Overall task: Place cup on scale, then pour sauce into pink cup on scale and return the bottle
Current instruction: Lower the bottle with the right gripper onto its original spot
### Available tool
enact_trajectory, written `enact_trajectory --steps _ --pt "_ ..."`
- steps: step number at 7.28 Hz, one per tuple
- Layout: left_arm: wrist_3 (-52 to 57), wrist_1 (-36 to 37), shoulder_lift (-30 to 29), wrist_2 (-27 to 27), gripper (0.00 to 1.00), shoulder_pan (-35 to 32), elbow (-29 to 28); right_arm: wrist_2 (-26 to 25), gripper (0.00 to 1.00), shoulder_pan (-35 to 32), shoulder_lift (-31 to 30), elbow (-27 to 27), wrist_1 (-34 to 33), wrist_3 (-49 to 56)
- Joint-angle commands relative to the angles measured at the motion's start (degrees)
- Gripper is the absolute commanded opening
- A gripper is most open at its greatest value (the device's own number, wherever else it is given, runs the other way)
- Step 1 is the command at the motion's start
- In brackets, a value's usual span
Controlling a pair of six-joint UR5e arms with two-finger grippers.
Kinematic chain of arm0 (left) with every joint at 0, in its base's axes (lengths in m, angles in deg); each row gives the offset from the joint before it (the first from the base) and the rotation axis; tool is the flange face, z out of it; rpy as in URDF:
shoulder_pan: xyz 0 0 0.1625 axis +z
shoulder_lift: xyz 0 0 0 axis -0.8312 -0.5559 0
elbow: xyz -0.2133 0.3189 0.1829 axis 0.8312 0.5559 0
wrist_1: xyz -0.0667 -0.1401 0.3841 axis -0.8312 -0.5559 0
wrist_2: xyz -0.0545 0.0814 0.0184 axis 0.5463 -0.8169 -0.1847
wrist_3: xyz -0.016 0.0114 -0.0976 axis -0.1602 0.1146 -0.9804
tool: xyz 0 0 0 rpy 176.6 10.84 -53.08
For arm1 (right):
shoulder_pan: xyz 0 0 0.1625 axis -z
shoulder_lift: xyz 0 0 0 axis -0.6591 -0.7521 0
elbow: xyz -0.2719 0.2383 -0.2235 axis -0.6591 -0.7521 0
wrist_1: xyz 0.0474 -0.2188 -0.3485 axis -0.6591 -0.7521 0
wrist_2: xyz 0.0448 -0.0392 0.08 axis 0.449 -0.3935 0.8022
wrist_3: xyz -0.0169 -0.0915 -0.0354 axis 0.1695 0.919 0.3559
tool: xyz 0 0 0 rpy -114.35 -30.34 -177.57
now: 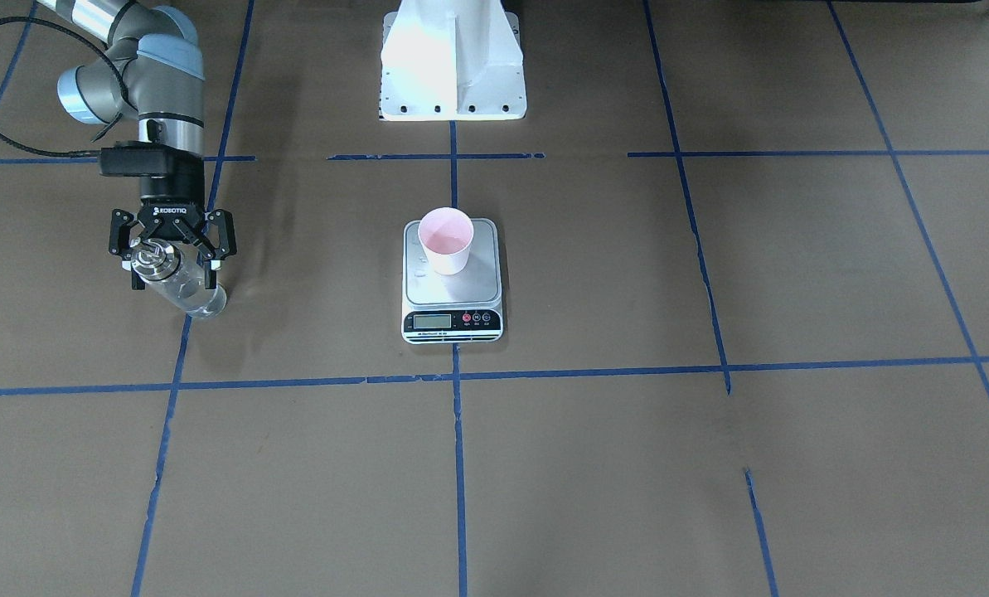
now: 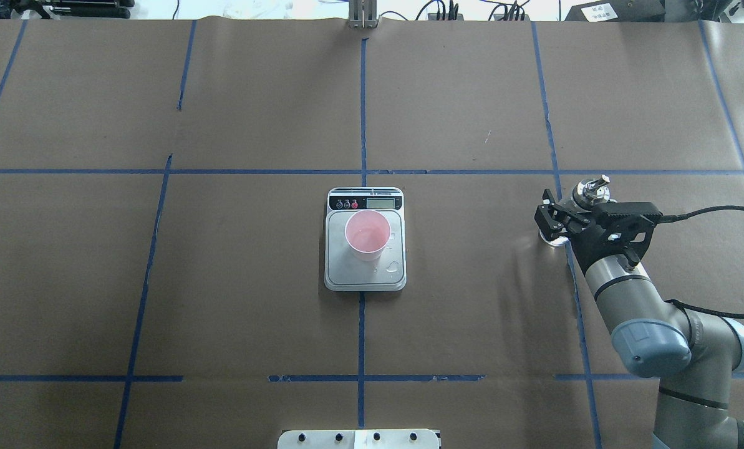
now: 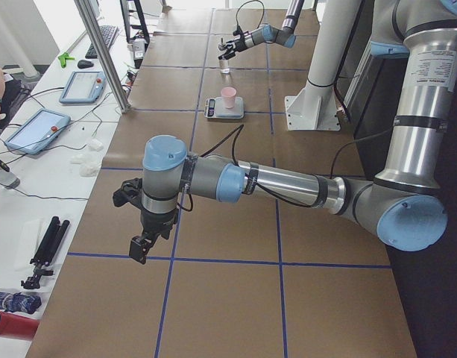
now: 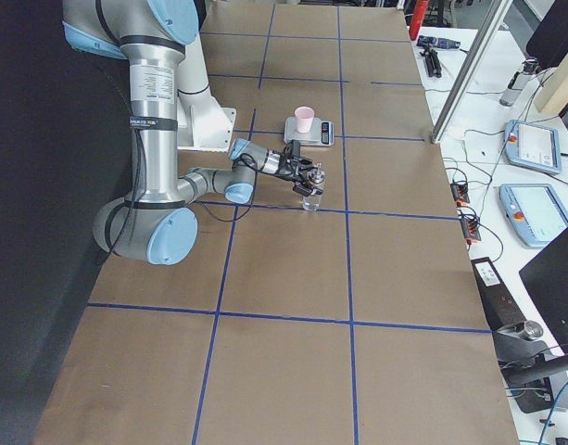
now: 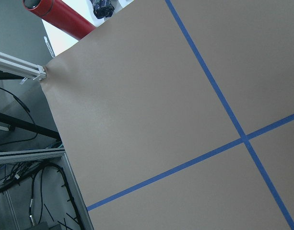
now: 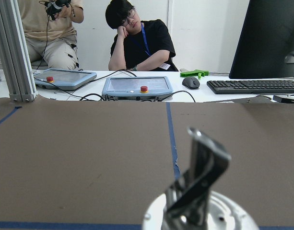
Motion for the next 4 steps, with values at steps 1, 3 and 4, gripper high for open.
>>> enact_trajectory --steps 1,3,4 --pt "0.00 0.00 0.00 0.00 1.00 0.00 0.09 -0.04 1.00 0.43 -1.87 2.33 -0.18 0.04" --pt "0.00 0.00 0.00 0.00 1.00 0.00 0.09 -0.39 1.00 1.92 -4.43 2.77 0.00 0.04" --pt "0.00 0.00 0.00 0.00 1.00 0.00 0.09 -0.56 1.00 2.97 -5.91 3.73 0.00 0.04"
